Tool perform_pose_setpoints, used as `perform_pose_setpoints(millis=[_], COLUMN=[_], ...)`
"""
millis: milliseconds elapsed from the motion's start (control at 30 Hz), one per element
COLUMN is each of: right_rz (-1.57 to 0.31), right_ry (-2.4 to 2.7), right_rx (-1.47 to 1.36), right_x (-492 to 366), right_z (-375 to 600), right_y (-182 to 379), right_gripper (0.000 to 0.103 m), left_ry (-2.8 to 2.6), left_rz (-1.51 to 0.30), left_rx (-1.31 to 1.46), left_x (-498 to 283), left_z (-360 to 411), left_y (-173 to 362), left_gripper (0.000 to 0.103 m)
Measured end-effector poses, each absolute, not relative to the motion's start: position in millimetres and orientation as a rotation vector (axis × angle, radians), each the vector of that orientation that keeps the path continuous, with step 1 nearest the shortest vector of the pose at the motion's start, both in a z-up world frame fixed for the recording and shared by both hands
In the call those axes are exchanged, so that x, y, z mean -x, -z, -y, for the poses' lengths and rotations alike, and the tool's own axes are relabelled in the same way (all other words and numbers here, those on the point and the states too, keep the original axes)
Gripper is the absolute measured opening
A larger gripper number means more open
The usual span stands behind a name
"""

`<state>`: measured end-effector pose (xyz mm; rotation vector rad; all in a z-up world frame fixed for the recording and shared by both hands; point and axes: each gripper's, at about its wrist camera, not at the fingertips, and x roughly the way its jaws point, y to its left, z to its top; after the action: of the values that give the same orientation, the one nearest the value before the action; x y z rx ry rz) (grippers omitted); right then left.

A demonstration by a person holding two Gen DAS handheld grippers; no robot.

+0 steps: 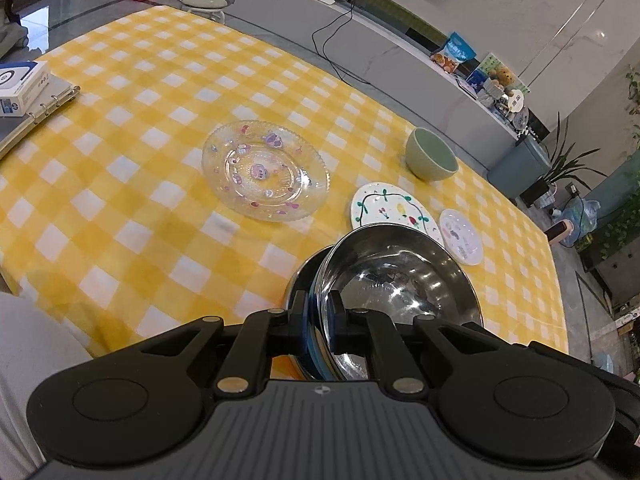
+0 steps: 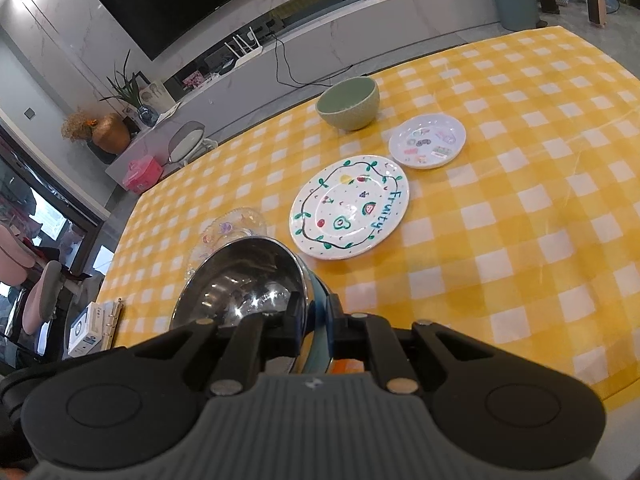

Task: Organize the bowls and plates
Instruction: 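Lift the stacked bowls with both grippers and carry them toward the tablecloth edge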

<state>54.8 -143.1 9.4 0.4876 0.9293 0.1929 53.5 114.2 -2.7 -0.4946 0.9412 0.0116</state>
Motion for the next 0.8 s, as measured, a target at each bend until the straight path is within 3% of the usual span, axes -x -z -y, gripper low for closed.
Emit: perform_pose_setpoints(millis=[800], right_rz=[-0.979], right_ry=[-0.193], right_rx=[-0.472], right_x=[-64.2], right_z=[135.4], right_y=[10.8], right_gripper=[0.009], left_ry=[-0.014], left_rz=[-0.955], left_rx=[0.405], left_x=[-57.0], left_z=[-107.4], left_y=[12.3], left_gripper=[0.01])
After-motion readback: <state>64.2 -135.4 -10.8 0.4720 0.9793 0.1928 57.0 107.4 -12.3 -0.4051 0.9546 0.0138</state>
